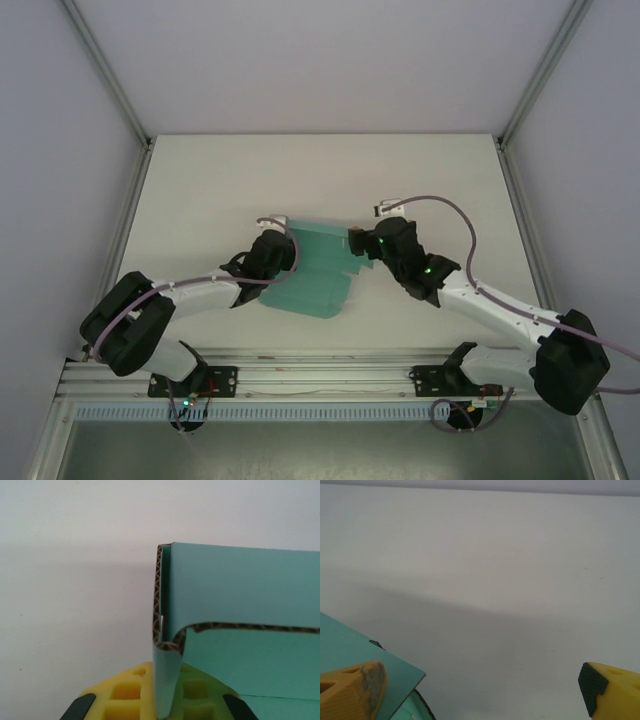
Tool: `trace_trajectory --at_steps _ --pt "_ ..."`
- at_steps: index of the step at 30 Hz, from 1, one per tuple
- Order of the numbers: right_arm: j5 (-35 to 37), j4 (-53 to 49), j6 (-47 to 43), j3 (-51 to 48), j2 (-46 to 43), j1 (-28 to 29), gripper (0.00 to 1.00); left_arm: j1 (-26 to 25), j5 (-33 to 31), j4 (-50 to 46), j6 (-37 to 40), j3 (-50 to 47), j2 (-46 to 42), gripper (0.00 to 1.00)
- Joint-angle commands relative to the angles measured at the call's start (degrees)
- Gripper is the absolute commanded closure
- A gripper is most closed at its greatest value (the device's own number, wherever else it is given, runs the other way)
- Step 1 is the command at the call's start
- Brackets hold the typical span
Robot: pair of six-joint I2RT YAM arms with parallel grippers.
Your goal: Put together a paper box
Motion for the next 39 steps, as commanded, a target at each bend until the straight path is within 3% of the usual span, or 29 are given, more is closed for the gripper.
trace_trajectory --at_steps 1,4,6,8,11,16,20,25,26,28,30,37,38,39 --pt "-8.02 2.00 0.32 -1.46 1.80 0.06 0.03 -0.27 0.04 -0.09 -2.48 0.87 -2.06 1.00" --pt "-13.58 4.55 -0.60 -1.81 2.41 0.03 0.05 -0.29 0.79 0.59 -1.27 0.95 -1.49 1.00" --pt "-12.52 4.46 -0.09 -2.05 0.99 -0.04 0.06 -0.13 0.68 -0.24 -0.10 1.05 -1.35 1.00" --pt "-13.95 3.97 -1.24 -3.16 -1.87 -0.80 0.06 1.16 4.47 -1.99 0.96 1.29 -1.27 1.00" --pt "-26.07 2.92 -4.96 -5.94 -8.20 -4.49 0.06 4.34 14.85 -1.09 1.42 0.42 -1.53 1.00" --pt "-46.93 5.40 -0.99 -9.48 -14.82 -11.87 0.06 7.08 23.66 -0.77 1.68 1.01 -0.96 1.00" --pt "-51.45 3.58 -1.74 -8.23 -13.22 -13.26 0.10 7.51 29.66 0.00 3.15 2.07 -0.30 1.00" --pt "-61.60 8.20 1.75 -6.48 -6.94 -16.23 0.35 8.76 34.87 2.64 2.28 2.25 -0.02 1.00" --pt "-63.25 9.59 1.76 -6.54 -6.18 -16.59 0.42 9.09 35.67 3.79 2.13 1.97 -0.14 1.00" --pt "-66.61 13.47 2.88 -6.84 -5.06 -17.35 0.65 9.39 38.44 5.14 3.15 1.84 -0.21 1.00" --pt "-70.70 17.39 5.14 -6.82 -4.37 -17.78 0.77 9.68 40.63 5.99 4.20 2.09 0.13 1.00" --pt "-80.54 20.90 7.70 -5.74 -5.94 -17.95 0.96 11.06 49.20 12.64 5.02 3.04 3.29 1.00" --pt "-80.38 18.78 6.55 -5.33 -6.23 -18.00 0.95 11.05 49.41 12.23 4.95 3.82 3.63 1.00" --pt "-78.38 14.64 4.31 -4.52 -6.82 -18.02 0.88 11.05 49.57 11.41 5.08 4.43 3.82 1.00"
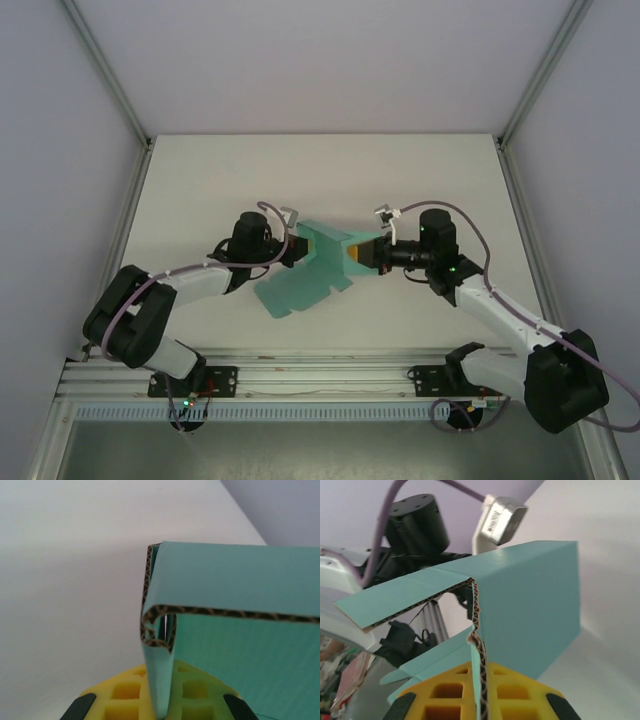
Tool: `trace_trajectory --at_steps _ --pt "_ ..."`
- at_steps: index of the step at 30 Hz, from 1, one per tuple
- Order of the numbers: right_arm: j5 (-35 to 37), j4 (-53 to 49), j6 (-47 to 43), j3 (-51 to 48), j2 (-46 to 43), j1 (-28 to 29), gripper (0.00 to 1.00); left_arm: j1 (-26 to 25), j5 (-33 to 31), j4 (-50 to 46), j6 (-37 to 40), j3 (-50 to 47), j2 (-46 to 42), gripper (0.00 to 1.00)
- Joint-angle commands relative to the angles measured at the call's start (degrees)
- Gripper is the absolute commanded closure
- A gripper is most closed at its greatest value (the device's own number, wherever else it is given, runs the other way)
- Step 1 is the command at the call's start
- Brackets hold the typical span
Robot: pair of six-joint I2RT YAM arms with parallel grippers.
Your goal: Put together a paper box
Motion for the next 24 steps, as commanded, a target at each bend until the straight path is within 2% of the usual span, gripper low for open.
trace_trajectory --at_steps 1,3,5,7,11,15,22,24 --pt "-1.38 -5.41 -3.60 3.87 -3.06 -0.08 0.82 0.14 3.61 3.22 2.08 2.84 1.28 1.00" --pt "5.53 -8.84 -4.75 4.06 -4.85 -0.05 0.61 0.14 0.58 2.08 1.80 3.17 1.14 1.00" --pt "12.52 -10.74 -4.39 3.79 -7.39 -0.06 0.50 0.14 -4.64 -1.20 1.57 3.59 0.65 1.00" --pt "20.98 -12.45 -2.67 3.69 -10.44 -0.08 0.35 0.12 -8.38 -2.66 1.53 3.30 0.04 1.00" --pt "33.37 -12.46 -1.92 1.64 -16.80 -0.05 0.22 0.14 -11.45 -2.02 0.38 1.37 -0.90 1.00" --pt "40.06 -10.95 1.01 1.58 -18.50 -0.06 0.16 0.05 -12.41 -3.36 0.04 1.17 -1.10 1.00" --pt "34.41 -9.29 -0.14 3.68 -10.23 0.53 0.16 -0.10 -13.94 -5.02 -0.67 1.86 -0.58 1.00" --pt "35.12 -8.86 -1.31 3.77 -8.34 1.54 0.15 -0.37 -14.60 -5.17 -0.39 1.87 -0.59 1.00"
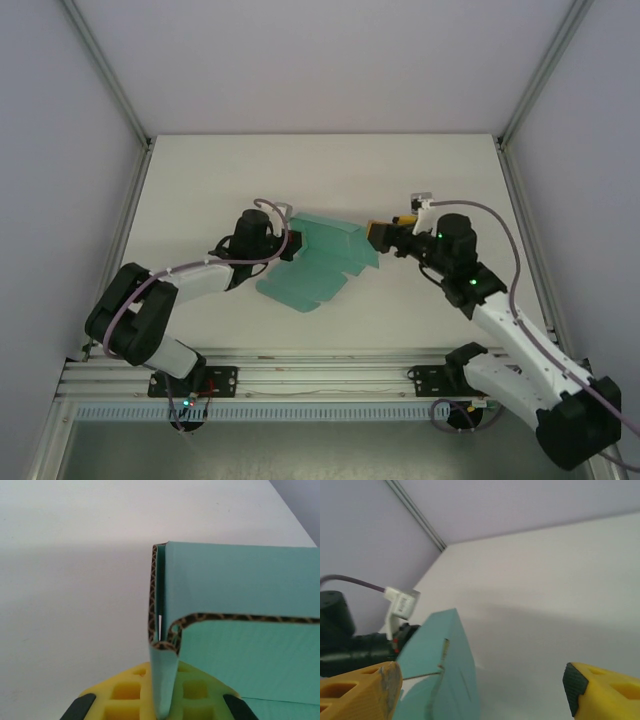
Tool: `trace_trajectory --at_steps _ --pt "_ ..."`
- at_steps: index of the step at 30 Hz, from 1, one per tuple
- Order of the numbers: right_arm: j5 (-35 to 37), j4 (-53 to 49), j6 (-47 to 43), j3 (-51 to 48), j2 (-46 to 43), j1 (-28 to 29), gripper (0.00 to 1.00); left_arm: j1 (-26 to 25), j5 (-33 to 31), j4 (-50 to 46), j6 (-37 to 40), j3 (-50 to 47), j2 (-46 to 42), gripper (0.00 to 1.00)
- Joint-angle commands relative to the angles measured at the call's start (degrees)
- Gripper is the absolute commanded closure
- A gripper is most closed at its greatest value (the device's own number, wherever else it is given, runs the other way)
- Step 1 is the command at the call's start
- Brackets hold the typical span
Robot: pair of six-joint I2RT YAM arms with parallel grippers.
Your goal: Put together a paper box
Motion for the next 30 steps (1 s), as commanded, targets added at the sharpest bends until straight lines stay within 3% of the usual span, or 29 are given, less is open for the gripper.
trace_trajectory --at_steps 1,8,14,20,24,30 --pt "0.88 2.16 -1.37 1.65 2.13 1.54 0.15 -0.45 -2.01 -1.09 -0.54 0.30 -1.02 1.00" --pt "8.95 1.80 -4.92 0.42 7.65 5.57 0.14 -1.98 -5.52 -3.87 0.48 1.28 -0.53 1.00" --pt "11.54 1.63 -6.14 1.03 12.68 8.30 0.12 -4.65 -9.05 -6.63 2.45 3.54 0.58 1.00" --pt "29.53 3.94 -0.77 3.04 17.28 12.72 0.01 -6.57 -10.91 -7.66 2.11 4.30 0.95 1.00" --pt "44.97 4.46 4.81 3.46 17.96 15.91 0.00 -7.79 -14.60 -7.59 1.70 3.80 0.02 1.00" --pt "44.85 0.22 7.43 2.97 15.41 17.23 0.00 -8.10 -20.45 -7.96 -0.62 2.73 -2.27 1.00"
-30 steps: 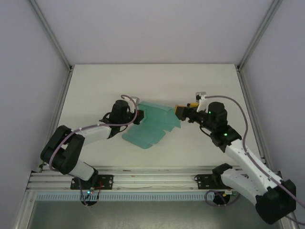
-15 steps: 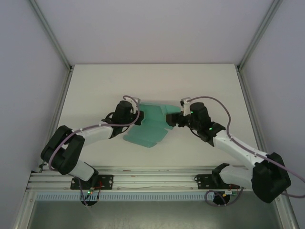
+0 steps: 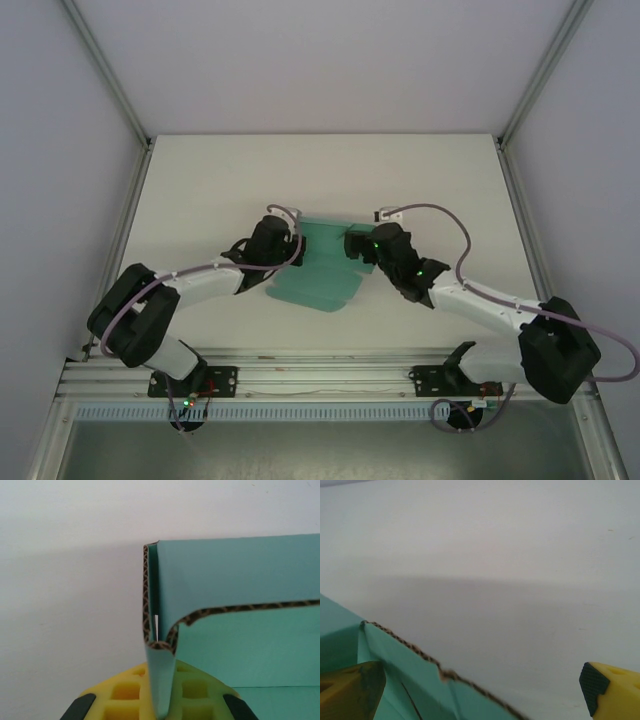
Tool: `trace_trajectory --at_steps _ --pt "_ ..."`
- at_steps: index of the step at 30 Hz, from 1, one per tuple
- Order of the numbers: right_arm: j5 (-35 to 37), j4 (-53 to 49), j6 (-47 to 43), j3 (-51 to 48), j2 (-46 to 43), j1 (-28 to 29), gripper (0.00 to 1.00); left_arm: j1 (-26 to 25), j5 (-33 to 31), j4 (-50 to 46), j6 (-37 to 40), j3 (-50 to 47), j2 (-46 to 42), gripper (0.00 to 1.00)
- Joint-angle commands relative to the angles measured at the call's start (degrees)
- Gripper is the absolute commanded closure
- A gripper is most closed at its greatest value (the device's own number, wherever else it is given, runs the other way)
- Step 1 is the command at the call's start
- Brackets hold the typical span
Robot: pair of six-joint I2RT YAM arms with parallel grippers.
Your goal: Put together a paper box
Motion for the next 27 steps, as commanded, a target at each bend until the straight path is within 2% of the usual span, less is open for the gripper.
trace_trajectory --at_steps 1,6,13,18,27 --pt "4.29 -1.42 3.46 0.67 -3.15 0.12 0.00 -0.58 -4.85 -0.78 -1.32 -0.37 -2.63 1.00" --pt "-1.03 -6.30 1.57 -2.84 -11.16 0.17 0.00 -0.62 -7.91 -1.32 -2.28 -1.34 -4.86 1.00" --pt "-3.68 -12.75 0.20 -5.83 -19.56 0.21 0.00 -0.32 -12.25 -5.80 -2.94 -0.62 -8.73 1.00" --pt "-6.63 -14.44 -0.69 -5.89 -16.66 0.23 0.00 0.12 -13.59 -7.98 -4.63 -0.23 -10.94 1.00" --pt "-1.99 -16.50 -0.32 -4.45 -11.30 -0.08 0.00 0.62 -14.76 -9.94 -4.69 -0.60 -12.67 1.00"
